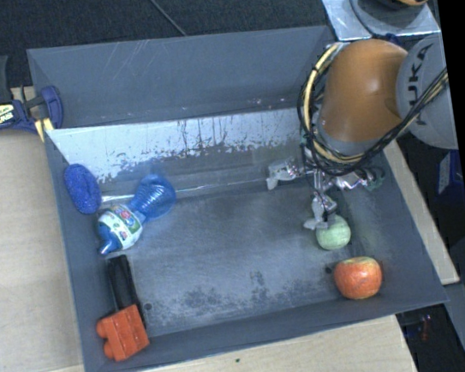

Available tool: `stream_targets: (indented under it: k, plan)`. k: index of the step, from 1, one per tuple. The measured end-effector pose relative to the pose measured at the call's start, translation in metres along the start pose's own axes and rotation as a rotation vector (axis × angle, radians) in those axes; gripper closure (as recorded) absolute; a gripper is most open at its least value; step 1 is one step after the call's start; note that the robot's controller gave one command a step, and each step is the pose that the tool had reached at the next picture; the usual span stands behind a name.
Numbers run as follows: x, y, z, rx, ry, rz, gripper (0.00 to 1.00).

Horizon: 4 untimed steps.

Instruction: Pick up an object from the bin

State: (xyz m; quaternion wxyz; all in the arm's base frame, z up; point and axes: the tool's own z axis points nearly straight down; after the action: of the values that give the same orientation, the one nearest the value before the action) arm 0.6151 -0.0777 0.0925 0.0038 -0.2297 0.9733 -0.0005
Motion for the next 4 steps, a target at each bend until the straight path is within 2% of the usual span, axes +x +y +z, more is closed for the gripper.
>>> stream_targets:
  k: [1,2,3,4]
  plan:
    - [0.030,-0.043,-0.009,-0.023,-0.020,-0.357,0.00]
    - [0.019,-0.060,0.016,-0.022,-0.018,-0.612,0.00]
    - [0.022,-0.043,0.020,-0.009,-0.037,-1.176,1.00]
    - [0.023,-0.043,0.019,-0.010,-0.037,-1.175,1.00]
